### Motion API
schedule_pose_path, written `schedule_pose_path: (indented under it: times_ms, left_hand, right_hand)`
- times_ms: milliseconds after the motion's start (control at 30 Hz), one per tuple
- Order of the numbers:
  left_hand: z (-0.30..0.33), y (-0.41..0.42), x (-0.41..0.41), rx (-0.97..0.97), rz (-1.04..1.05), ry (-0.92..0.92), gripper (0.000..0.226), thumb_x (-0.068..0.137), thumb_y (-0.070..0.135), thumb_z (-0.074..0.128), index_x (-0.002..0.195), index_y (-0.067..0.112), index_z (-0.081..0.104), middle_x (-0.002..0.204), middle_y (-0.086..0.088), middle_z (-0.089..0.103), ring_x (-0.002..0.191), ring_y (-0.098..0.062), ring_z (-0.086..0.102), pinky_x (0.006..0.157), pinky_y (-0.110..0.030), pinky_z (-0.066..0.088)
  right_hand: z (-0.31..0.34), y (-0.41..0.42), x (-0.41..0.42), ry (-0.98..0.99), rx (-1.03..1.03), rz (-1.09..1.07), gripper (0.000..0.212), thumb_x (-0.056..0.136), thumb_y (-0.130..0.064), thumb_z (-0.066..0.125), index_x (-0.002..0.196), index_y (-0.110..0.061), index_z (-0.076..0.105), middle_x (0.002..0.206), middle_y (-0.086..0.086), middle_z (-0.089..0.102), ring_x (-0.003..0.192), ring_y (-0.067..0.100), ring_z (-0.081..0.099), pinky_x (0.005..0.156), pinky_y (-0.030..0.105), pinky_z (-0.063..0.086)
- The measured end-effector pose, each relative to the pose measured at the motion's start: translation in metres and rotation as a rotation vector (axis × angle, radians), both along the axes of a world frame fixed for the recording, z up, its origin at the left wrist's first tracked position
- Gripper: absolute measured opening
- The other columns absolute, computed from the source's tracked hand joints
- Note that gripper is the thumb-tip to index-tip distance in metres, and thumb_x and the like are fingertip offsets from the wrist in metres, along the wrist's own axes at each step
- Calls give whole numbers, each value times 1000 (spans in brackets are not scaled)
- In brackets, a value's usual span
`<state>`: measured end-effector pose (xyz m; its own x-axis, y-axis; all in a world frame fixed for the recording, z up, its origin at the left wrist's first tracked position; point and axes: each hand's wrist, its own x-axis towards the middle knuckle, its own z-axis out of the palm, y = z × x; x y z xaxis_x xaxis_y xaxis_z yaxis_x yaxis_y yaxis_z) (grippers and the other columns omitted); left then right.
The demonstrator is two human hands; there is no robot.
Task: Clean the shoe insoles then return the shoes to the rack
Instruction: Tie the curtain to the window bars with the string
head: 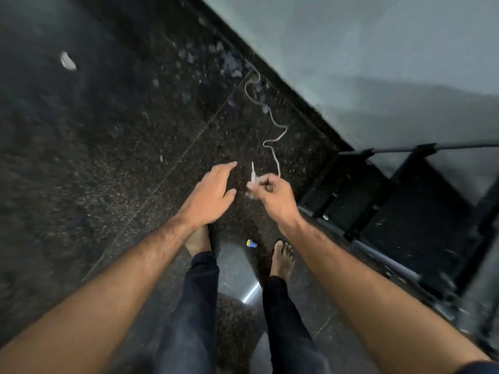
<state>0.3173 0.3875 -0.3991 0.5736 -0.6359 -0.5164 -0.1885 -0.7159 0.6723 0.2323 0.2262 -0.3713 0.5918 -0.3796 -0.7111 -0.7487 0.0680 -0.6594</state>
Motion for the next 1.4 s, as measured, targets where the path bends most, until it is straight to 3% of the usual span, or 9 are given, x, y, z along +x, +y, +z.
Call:
schedule_pose_path:
  times_ms: [200,300,400,567,700,800,967,1233,1400]
  left_hand:
    - [171,17,52,-175,121,1,61,96,4,60,152,12,37,145,-12,44,116,-16,57,106,-33,45]
    - [248,21,68,-235,99,-24,59,94,0,59,150,11,42,139,-13,48,112,-14,58,103,-32,50]
    - [319,14,77,-295,34,-7,56,96,1,58,149,14,43,138,-8,51,99,-14,64,89,-10,46]
    - [422,-16,55,-462,-75,21,51,96,6,60,144,17,48,127,-2,61,83,7,63,75,-9,46]
    - [495,-33,15,-611,-182,17,32,98,28,52,129,31,54,103,17,68,81,-5,70,73,-24,56]
    - [547,-46,-17,-667,-192,22,19,102,25,46,111,21,63,91,12,72,72,-7,68,62,-25,53]
    - [630,-65,-87,-766,-324,67,47,107,37,29,91,7,62,85,-11,71,77,-34,65,64,-41,45]
    - [713,-125,-252,-591,-826,72,43,108,28,45,71,7,53,56,5,53,53,-10,49,58,-23,41]
    - [738,-152,-348,-660,-937,313,38,106,24,45,73,9,56,47,5,48,44,-10,42,52,-21,36]
  right_hand:
    - [185,-2,32,-168,-134,40,13,84,-24,77,78,-20,67,77,7,74,67,19,68,66,37,52]
    - [273,-11,35,-235,-210,18,10,88,-13,76,85,-7,68,69,-1,68,59,-1,61,58,15,47]
    - [342,-26,31,-308,-248,40,12,88,-13,76,89,-4,68,69,6,70,61,7,60,63,20,46]
    - [435,-32,5,-412,-297,61,6,89,-4,74,88,1,70,57,-5,65,50,4,57,56,19,47]
    - [507,-30,-30,-468,-389,80,10,90,-5,73,85,-14,71,56,-9,64,51,-1,54,55,16,44]
    - [564,-29,-72,-528,-434,59,3,90,-17,75,87,-17,75,72,0,70,64,6,60,64,23,47]
    - [653,-27,-174,-538,-560,9,8,87,-25,78,80,-26,75,78,-6,74,70,8,65,69,28,51]
    - [728,-36,-363,-389,-775,42,10,86,-23,78,80,-22,70,65,-15,63,61,-4,54,60,11,38]
    - [754,-48,-485,-482,-714,-172,8,91,-22,73,92,-15,73,83,8,71,75,10,61,72,30,49]
